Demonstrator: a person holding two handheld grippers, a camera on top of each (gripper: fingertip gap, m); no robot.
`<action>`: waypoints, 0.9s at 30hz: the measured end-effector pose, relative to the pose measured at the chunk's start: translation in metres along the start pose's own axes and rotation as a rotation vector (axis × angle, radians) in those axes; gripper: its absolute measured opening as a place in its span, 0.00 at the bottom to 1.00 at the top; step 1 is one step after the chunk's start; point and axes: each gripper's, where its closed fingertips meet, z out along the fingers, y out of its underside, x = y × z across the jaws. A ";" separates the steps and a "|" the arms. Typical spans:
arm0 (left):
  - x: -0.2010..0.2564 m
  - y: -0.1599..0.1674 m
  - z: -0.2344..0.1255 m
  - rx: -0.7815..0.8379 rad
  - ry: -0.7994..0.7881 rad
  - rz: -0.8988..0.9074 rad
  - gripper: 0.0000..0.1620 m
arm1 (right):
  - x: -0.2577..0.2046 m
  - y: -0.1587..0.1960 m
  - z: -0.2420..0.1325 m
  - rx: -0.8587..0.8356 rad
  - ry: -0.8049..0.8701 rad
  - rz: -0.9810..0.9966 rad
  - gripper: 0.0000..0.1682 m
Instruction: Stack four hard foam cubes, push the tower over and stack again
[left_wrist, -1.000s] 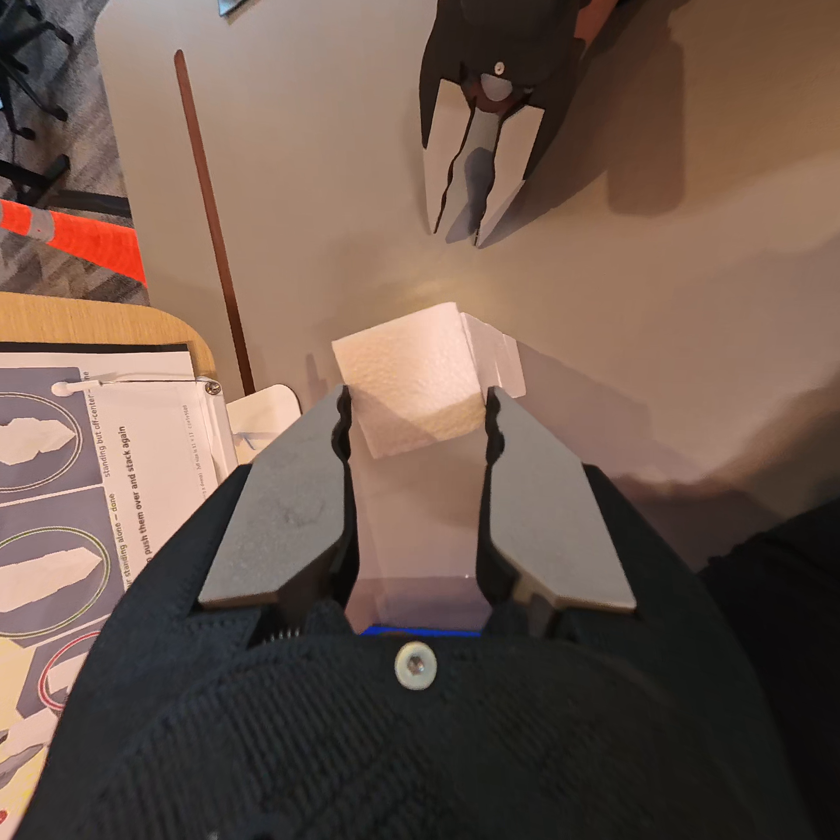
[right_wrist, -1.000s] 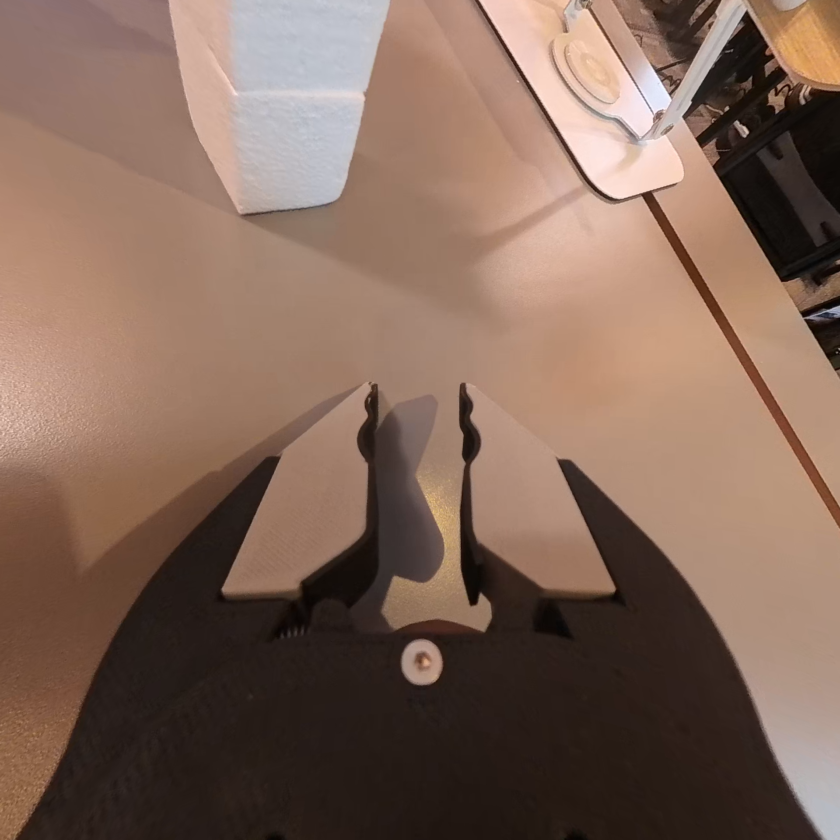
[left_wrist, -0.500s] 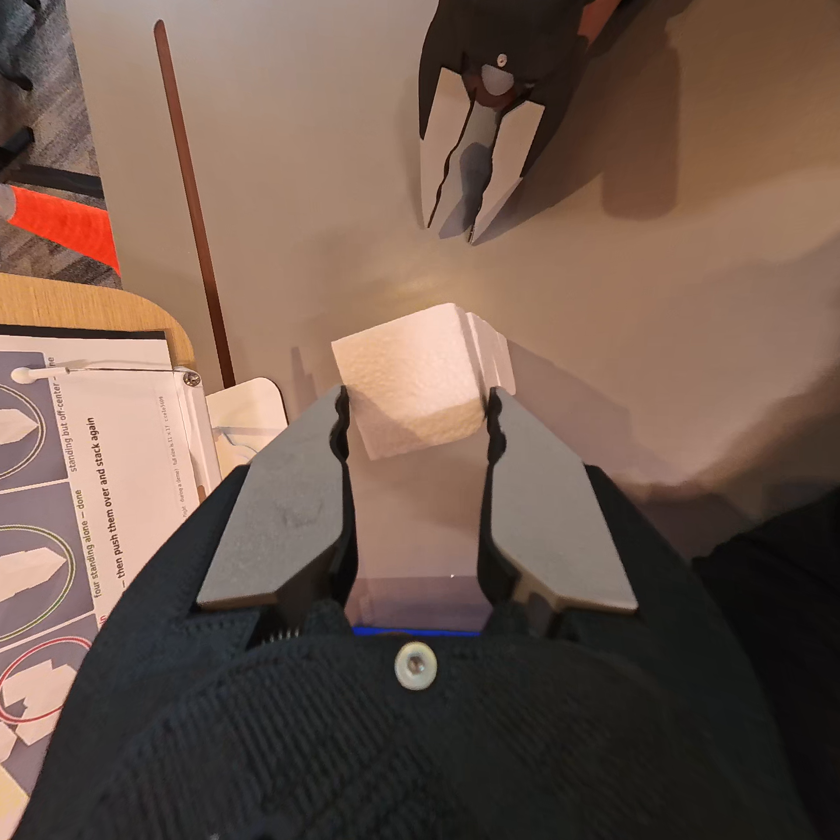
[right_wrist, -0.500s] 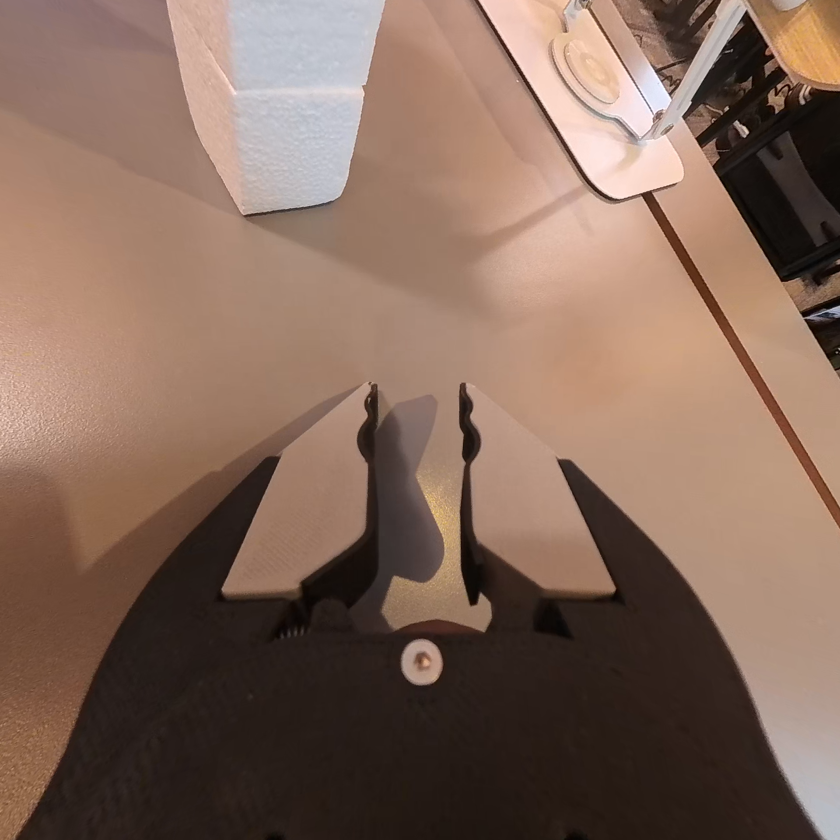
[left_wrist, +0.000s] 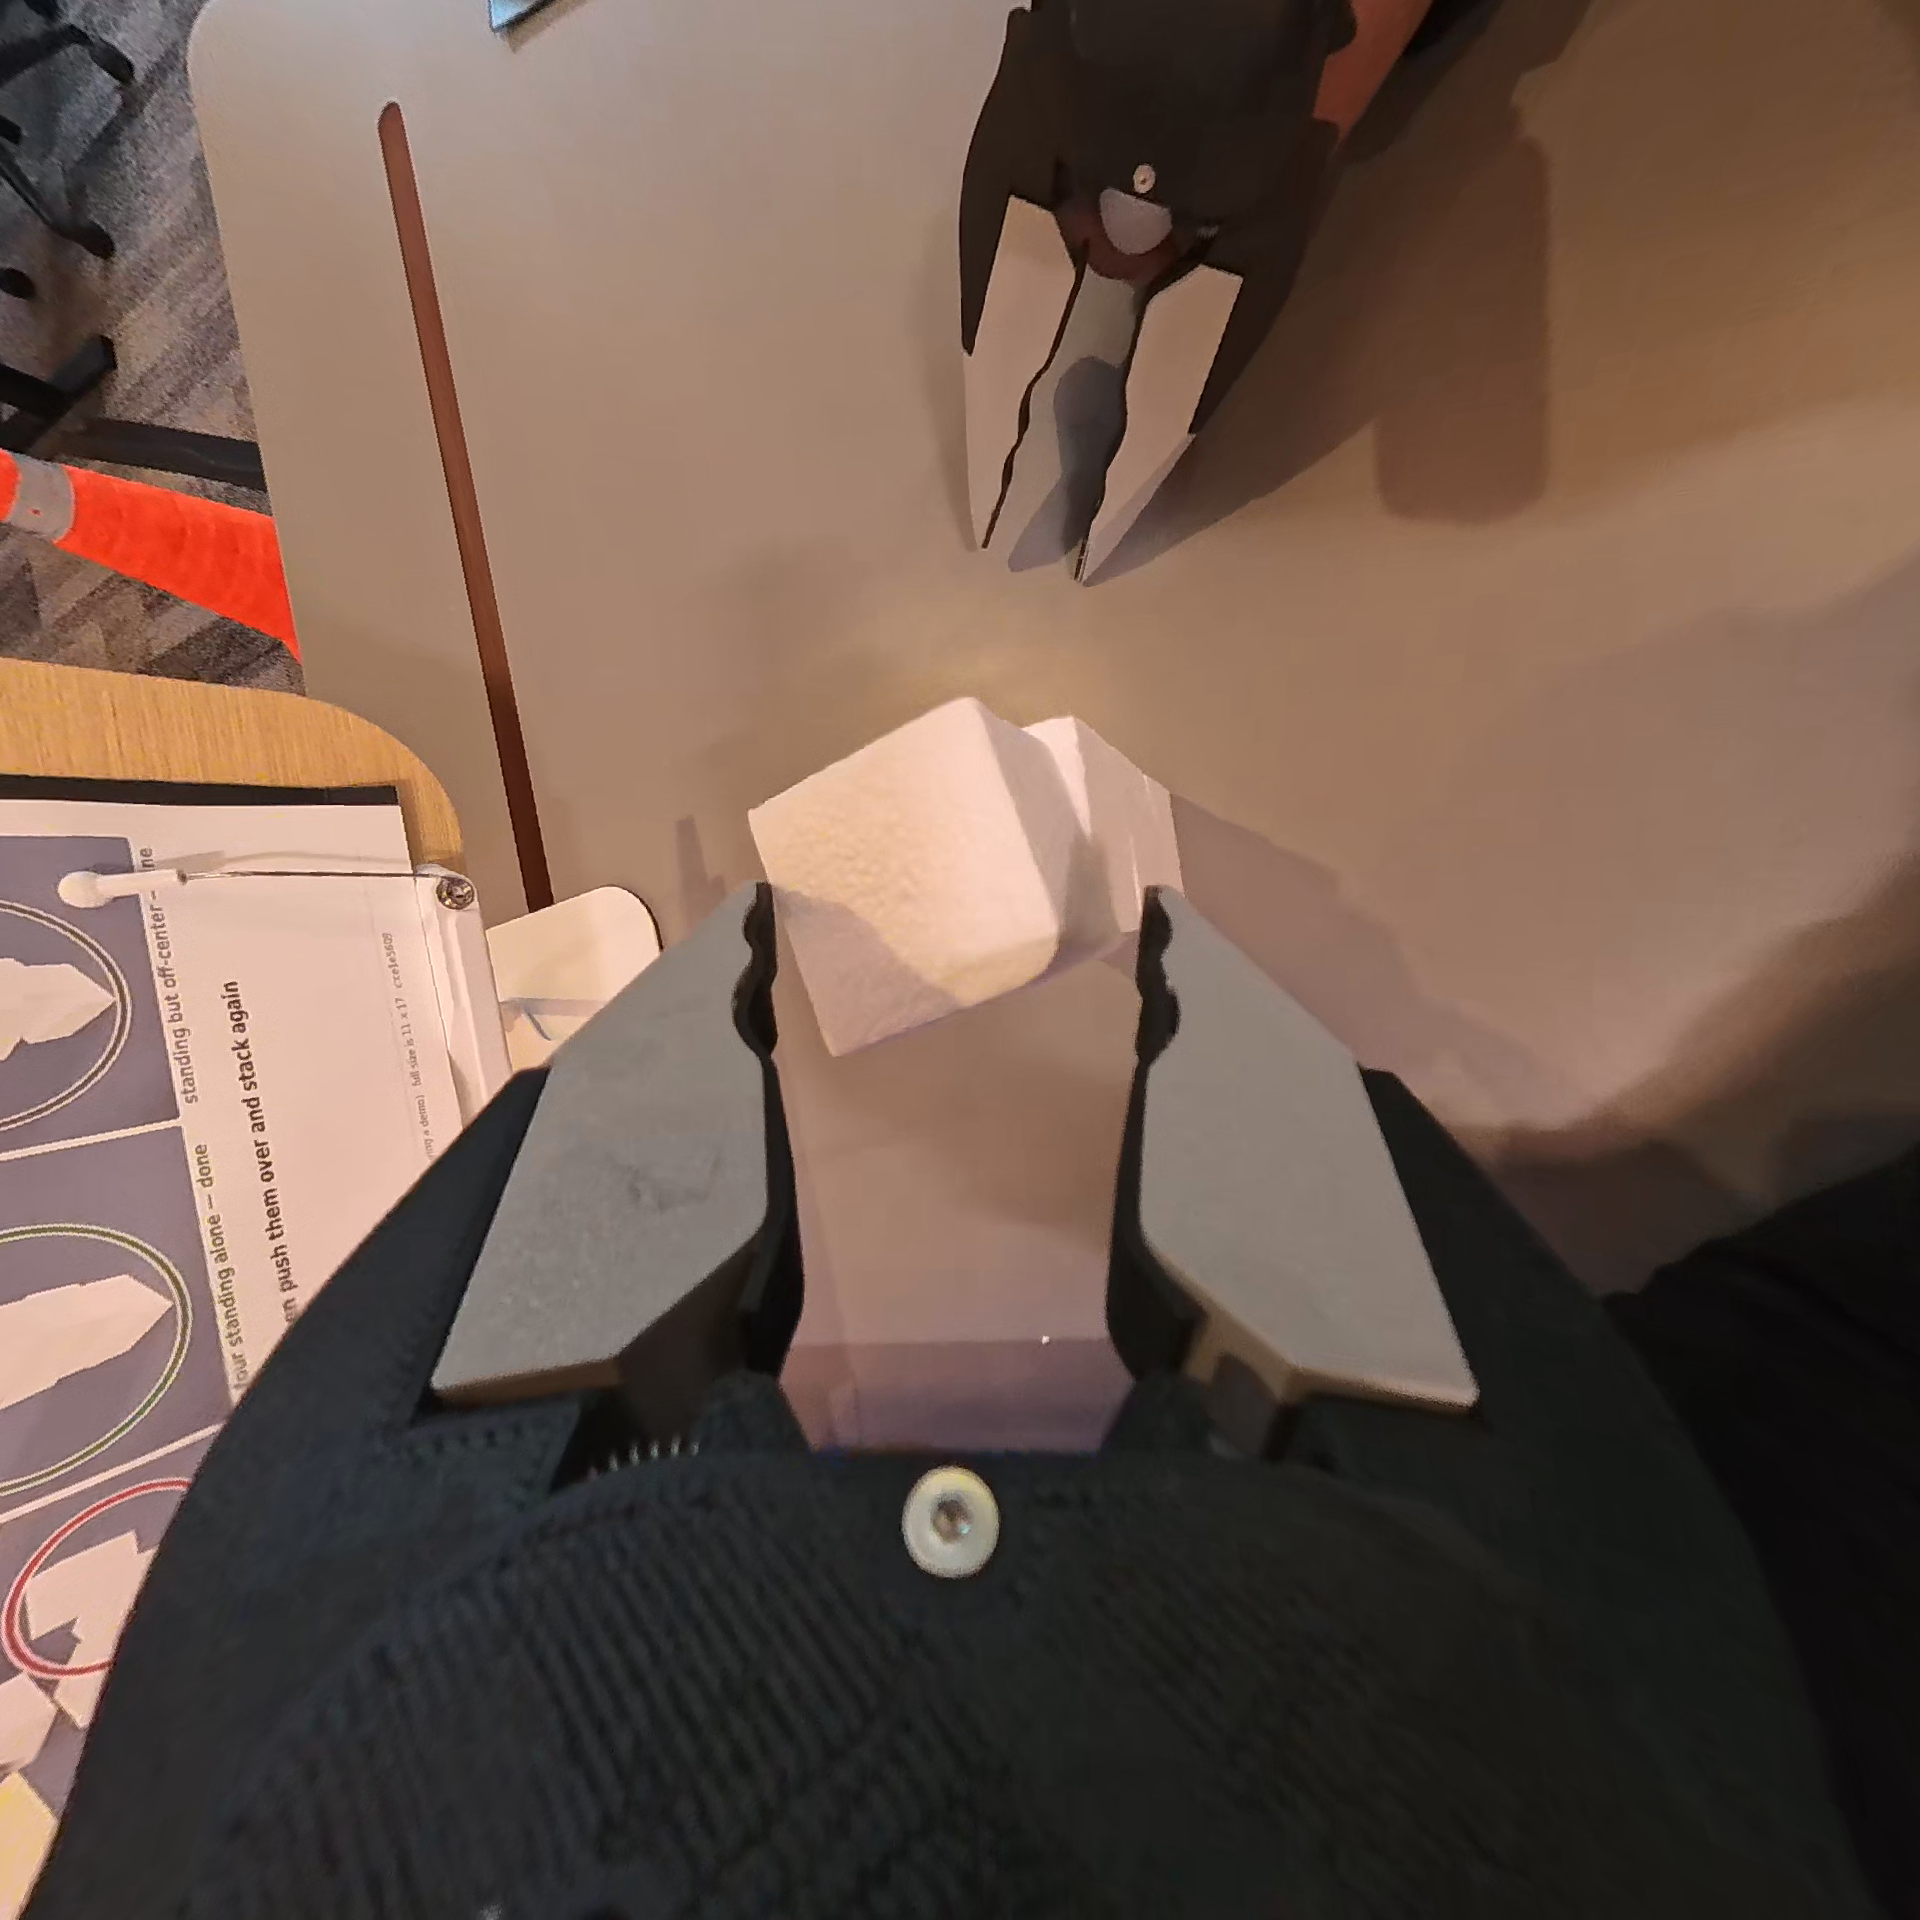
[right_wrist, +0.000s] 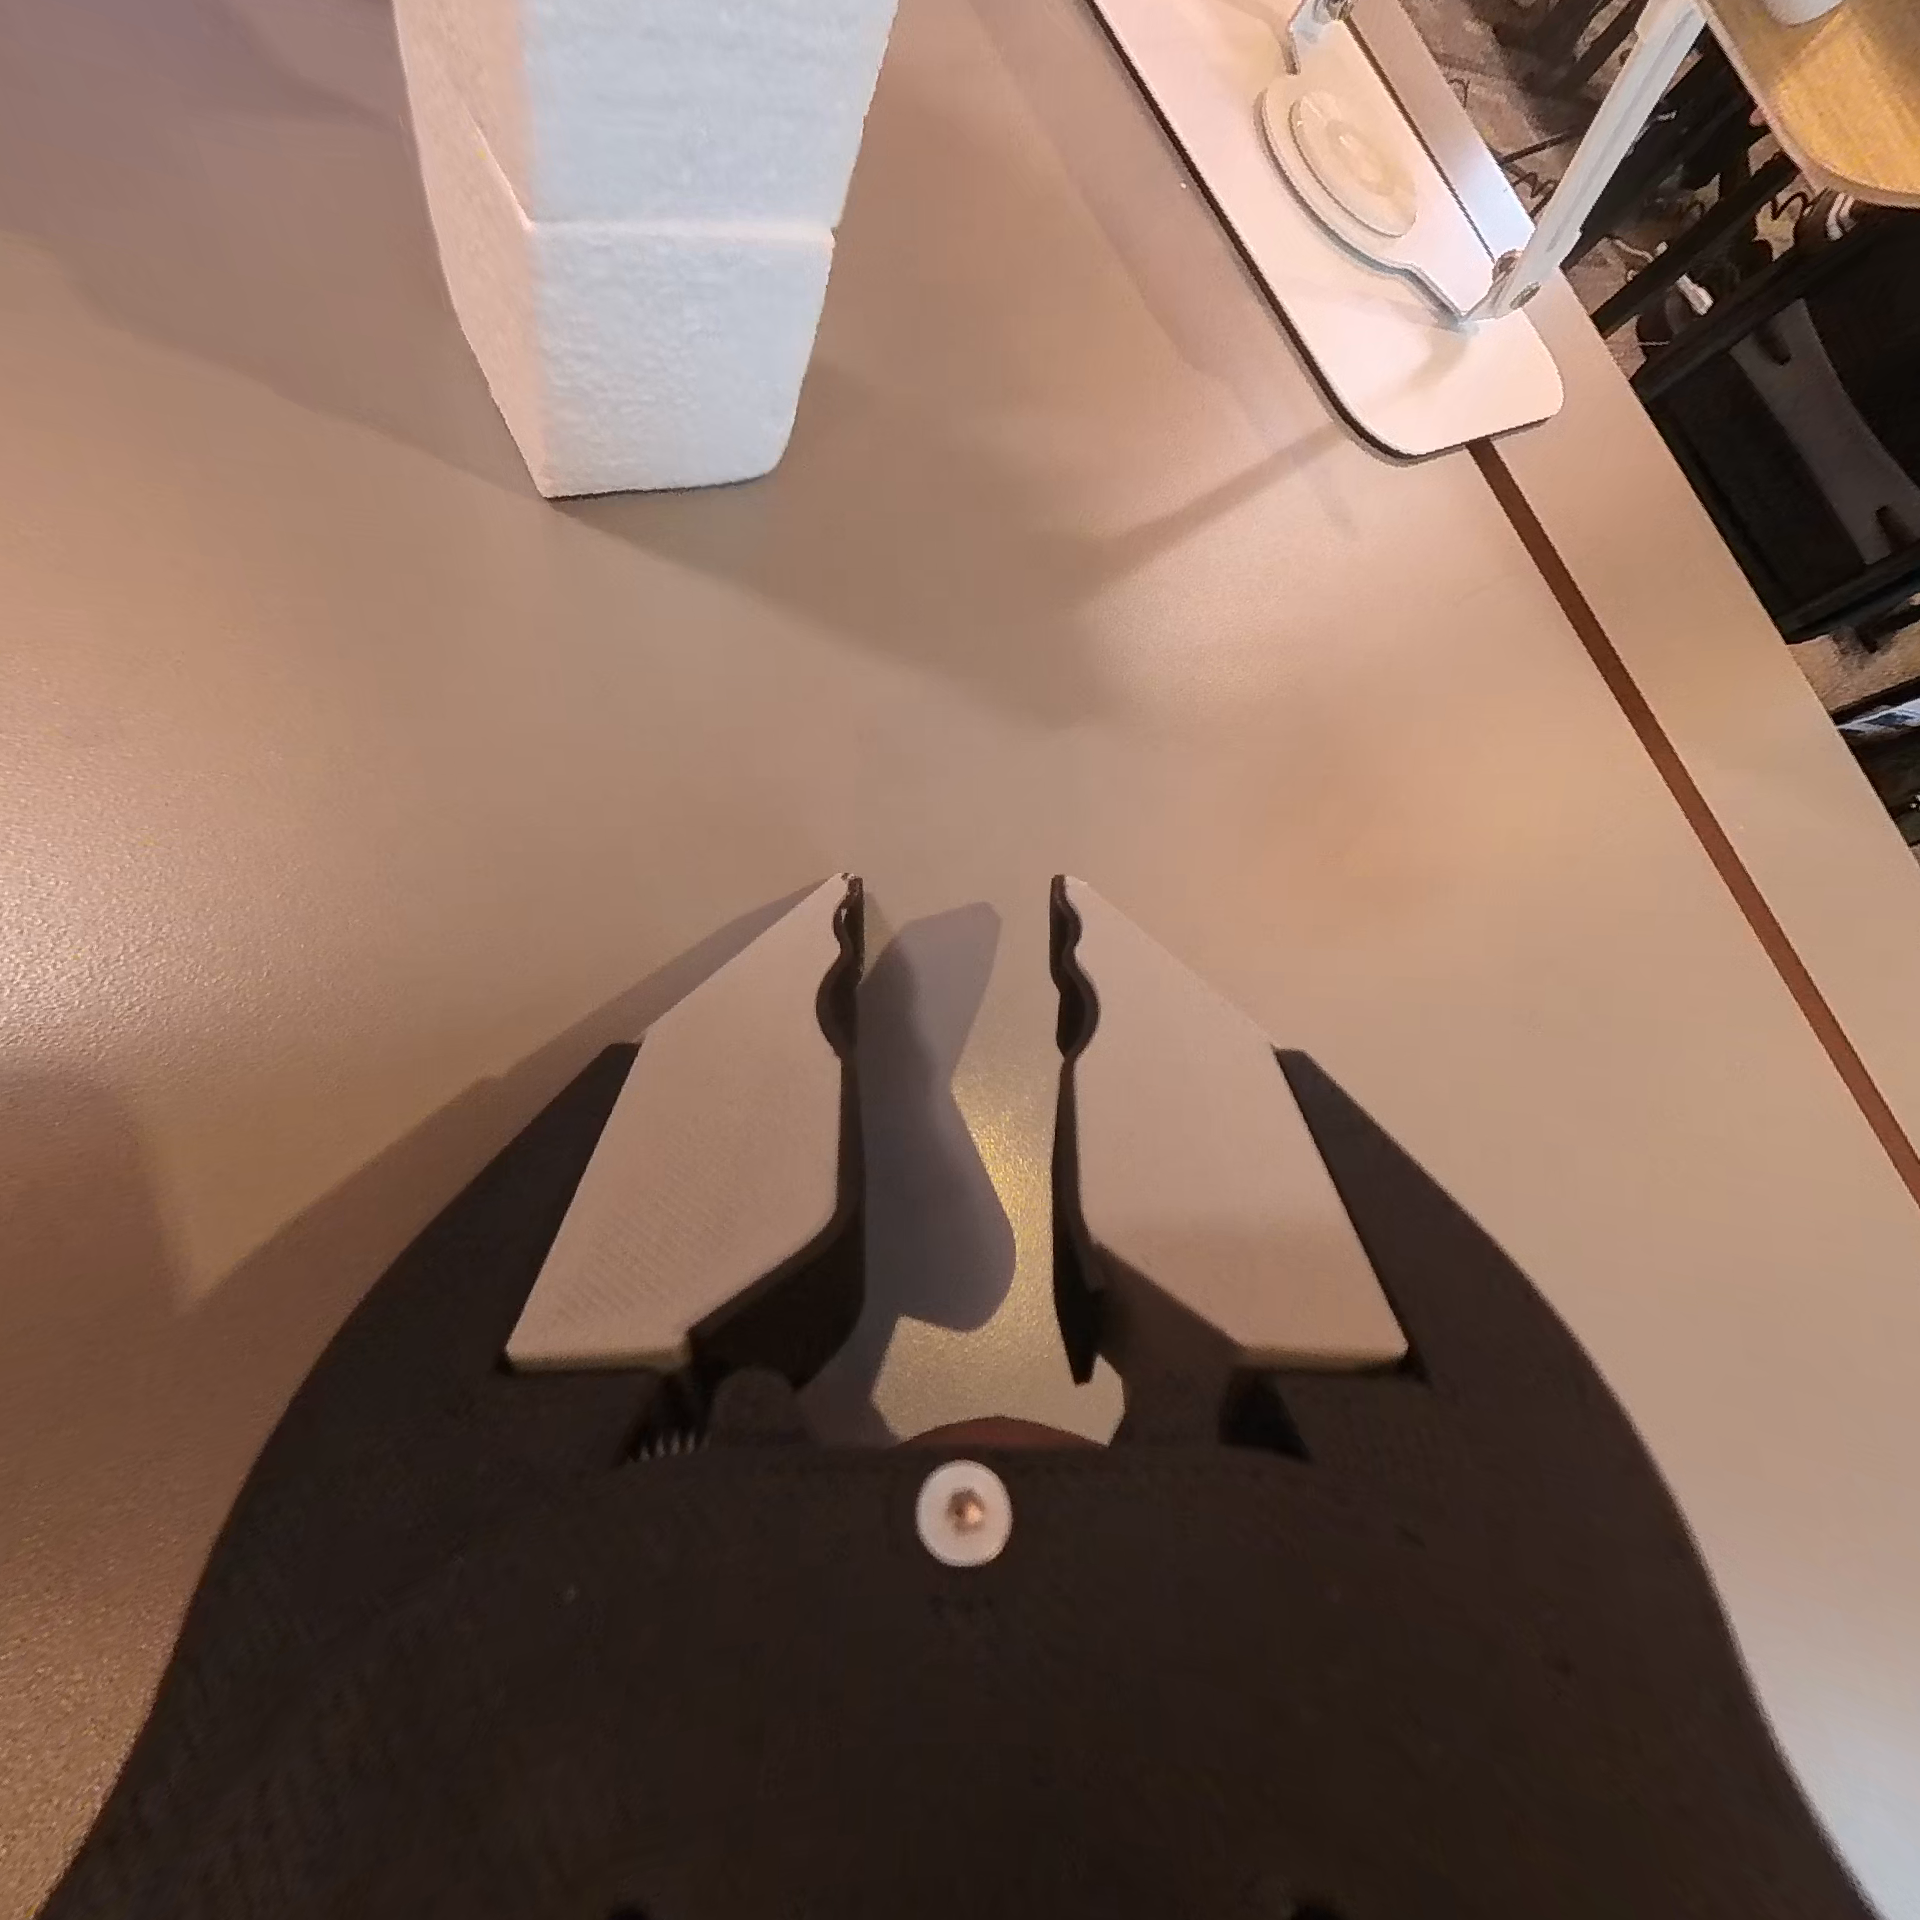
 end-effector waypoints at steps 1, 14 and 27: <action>0.000 -0.001 0.000 0.004 -0.001 0.003 0.42 | 0.000 0.000 0.000 0.000 0.000 0.000 0.20; -0.012 -0.027 -0.029 0.177 -0.159 0.031 0.47 | 0.004 0.001 0.000 -0.003 0.009 0.016 0.22; -0.020 -0.014 -0.050 0.377 -0.348 -0.380 0.49 | 0.002 -0.003 -0.004 0.023 0.002 0.028 0.23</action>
